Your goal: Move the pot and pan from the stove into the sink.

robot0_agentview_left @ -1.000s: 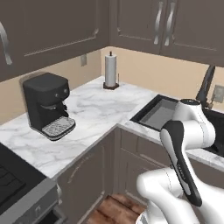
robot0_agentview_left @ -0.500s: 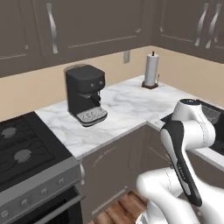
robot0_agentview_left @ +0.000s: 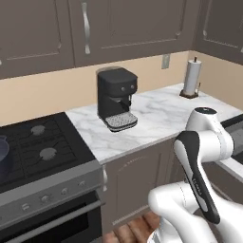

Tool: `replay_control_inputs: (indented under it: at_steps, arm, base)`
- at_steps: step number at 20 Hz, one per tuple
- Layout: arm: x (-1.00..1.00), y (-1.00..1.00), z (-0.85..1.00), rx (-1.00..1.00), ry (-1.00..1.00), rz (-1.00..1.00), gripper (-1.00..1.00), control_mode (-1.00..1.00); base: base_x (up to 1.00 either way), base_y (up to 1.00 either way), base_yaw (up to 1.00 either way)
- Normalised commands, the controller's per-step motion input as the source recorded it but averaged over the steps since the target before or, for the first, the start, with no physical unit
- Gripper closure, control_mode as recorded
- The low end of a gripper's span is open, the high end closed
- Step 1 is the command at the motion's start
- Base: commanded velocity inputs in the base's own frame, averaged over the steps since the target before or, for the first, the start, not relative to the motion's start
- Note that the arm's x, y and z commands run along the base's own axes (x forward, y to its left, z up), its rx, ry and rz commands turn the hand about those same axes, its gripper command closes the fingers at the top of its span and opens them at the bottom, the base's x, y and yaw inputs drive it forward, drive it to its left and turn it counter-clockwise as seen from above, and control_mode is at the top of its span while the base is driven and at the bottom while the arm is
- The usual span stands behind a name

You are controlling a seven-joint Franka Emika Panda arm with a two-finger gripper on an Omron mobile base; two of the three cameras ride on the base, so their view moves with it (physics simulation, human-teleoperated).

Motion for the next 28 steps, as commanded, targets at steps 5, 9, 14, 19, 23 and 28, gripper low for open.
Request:
replay_control_inputs:
  at_steps: [5,9,14,19,23,28]
  arm:
    - [0.00,0.00,0.00,0.00,0.00,0.00,-1.00,1.00]
    - [0.00,0.00,0.00,0.00,0.00,0.00,-1.00,1.00]
    - [0.00,0.00,0.00,0.00,0.00,0.00,-1.00,1.00]
    - [0.00,0.00,0.00,0.00,0.00,0.00,-1.00,1.00]
    - [0.00,0.00,0.00,0.00,0.00,0.00,-1.00,1.00]
    - [0.00,0.00,0.00,0.00,0.00,0.00,-1.00,1.00]
  base:
    - [0.00,0.08,0.01]
    - [-0.06,0.68,0.07]
    - [-0.11,0.94,0.11]
    - [-0.13,0.94,0.15]
    - [-0.04,0.24,0.07]
    - [0.00,0.00,0.12]
